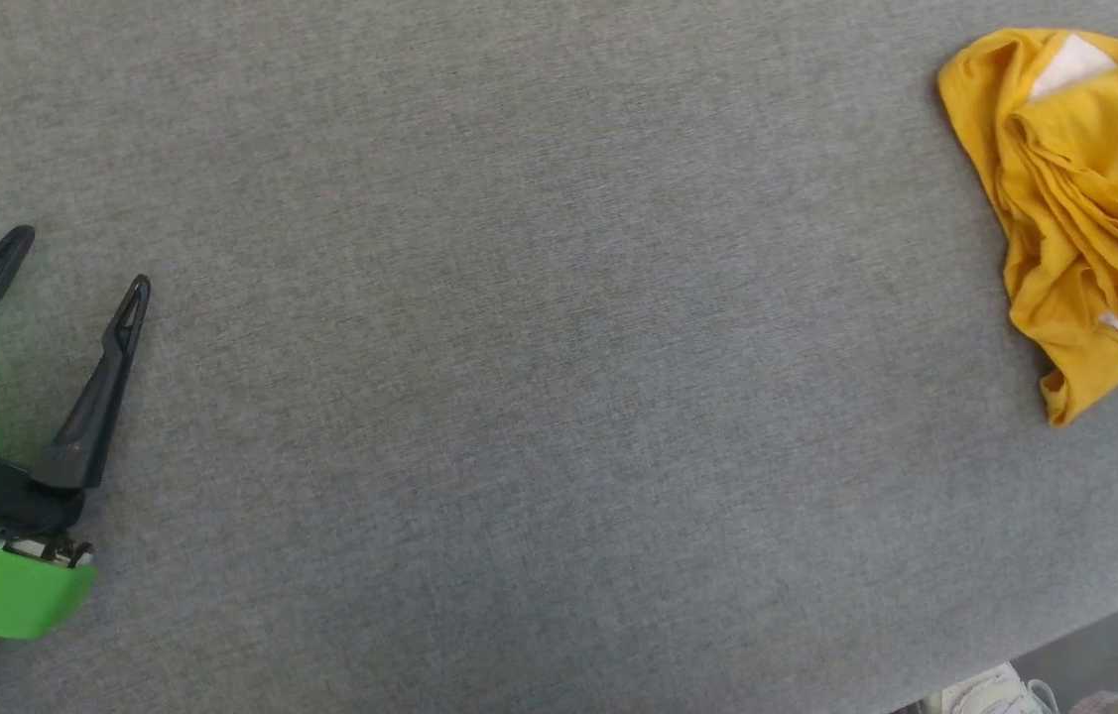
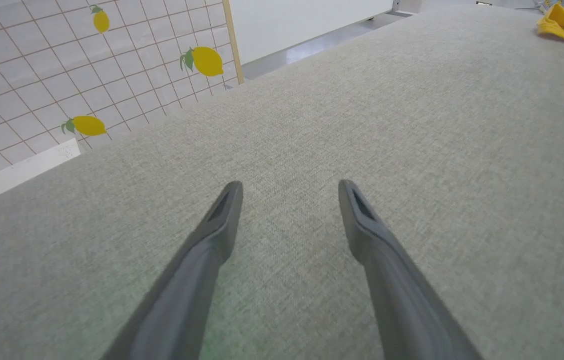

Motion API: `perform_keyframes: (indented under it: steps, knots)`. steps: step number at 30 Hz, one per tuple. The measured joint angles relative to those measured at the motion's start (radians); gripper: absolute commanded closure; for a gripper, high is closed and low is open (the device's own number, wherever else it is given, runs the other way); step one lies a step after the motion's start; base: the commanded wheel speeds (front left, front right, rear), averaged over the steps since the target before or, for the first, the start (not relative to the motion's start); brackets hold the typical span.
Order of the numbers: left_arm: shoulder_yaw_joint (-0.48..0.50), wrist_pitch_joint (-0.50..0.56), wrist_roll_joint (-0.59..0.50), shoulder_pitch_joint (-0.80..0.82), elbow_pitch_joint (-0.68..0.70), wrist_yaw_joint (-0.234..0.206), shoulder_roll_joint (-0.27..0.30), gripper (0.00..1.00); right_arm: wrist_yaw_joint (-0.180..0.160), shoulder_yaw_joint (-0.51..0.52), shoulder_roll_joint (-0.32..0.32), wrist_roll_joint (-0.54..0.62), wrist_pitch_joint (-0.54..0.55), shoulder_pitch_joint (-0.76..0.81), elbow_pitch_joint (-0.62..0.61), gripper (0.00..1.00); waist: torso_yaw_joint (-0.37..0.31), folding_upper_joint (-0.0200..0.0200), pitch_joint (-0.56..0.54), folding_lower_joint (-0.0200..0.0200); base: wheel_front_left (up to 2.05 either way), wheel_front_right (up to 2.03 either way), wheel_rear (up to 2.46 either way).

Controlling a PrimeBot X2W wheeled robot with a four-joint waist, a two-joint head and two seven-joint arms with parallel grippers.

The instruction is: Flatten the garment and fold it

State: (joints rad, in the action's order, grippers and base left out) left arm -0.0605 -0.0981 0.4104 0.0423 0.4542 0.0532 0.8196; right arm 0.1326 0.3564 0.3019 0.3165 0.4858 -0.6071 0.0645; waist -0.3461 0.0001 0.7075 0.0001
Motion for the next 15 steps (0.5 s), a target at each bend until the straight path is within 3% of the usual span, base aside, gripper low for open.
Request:
perform_keyframes:
  steps: [1,2,15]
  knots:
    - [-0.001,0.0,0.0,0.0,0.0,0.0,0.0,0.0,0.0,0.003,-0.002,0.002,-0.003,-0.001,0.004,0.21,0.003,0.0,0.0,0.0,0.0,0.0,0.0]
    - [-0.002,0.0,0.0,0.001,-0.001,0.0,0.0,0.0,0.0,0.006,-0.004,0.007,-0.006,-0.003,0.008,0.0,0.005,0.0,0.0,0.0,0.0,0.0,0.0]
    - [-0.047,-0.026,0.005,0.033,-0.062,-0.002,-0.036,0.0,0.0,0.05,-0.009,0.043,-0.032,-0.007,0.052,0.0,0.027,0.0,-0.05,0.0,0.0,0.0,0.0]
